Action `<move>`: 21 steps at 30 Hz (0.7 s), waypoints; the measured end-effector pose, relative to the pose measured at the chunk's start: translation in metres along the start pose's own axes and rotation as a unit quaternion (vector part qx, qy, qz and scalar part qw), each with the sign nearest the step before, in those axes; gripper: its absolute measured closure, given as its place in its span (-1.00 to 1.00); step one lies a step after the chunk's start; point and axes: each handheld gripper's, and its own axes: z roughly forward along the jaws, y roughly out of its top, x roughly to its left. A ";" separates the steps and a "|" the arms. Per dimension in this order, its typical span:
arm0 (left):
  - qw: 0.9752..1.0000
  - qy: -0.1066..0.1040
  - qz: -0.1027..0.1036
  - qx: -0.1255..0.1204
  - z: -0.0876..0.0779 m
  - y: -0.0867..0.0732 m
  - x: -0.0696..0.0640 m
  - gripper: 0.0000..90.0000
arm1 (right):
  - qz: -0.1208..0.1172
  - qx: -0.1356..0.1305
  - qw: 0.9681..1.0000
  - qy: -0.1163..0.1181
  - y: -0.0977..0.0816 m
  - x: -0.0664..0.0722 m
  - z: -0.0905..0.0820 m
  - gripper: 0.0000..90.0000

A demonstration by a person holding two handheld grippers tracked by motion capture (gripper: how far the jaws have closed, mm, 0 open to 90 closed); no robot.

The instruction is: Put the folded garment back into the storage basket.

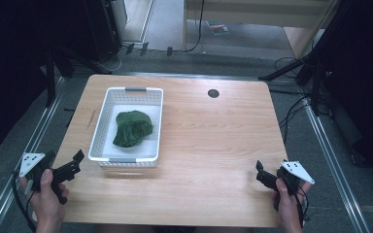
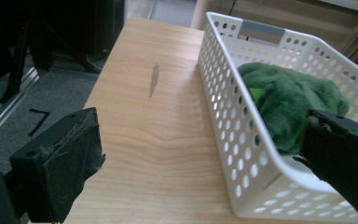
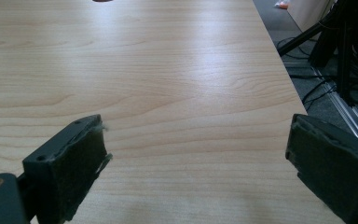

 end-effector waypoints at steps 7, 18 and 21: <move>1.000 0.010 -0.002 0.006 0.002 -0.022 0.017 -1.00 | 0.003 -0.002 1.000 0.001 0.000 -0.001 0.000 -0.89; 1.000 0.007 0.001 0.005 0.001 -0.039 0.038 -1.00 | 0.003 0.000 1.000 0.003 0.001 -0.001 0.001 -0.90; 1.000 0.002 0.007 0.006 0.002 -0.039 0.036 -1.00 | 0.002 -0.001 1.000 0.002 0.000 -0.001 0.001 -0.90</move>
